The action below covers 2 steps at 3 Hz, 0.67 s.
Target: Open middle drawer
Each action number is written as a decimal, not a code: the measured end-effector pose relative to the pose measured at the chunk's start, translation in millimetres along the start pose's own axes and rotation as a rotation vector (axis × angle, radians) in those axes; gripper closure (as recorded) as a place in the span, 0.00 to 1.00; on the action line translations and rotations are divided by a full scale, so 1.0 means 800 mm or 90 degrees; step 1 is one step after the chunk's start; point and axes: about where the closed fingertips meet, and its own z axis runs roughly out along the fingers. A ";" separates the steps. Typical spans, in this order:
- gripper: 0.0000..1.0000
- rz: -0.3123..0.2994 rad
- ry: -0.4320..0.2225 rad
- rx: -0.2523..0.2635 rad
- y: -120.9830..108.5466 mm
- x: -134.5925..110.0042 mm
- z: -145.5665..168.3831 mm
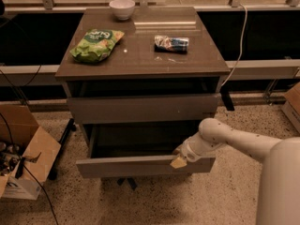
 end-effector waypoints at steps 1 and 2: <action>0.38 0.020 -0.007 0.002 0.010 0.000 -0.003; 0.15 0.058 -0.016 -0.009 0.036 0.011 0.006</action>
Offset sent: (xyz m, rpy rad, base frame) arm -0.2384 0.0433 -0.0550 0.2387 0.4301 -0.5314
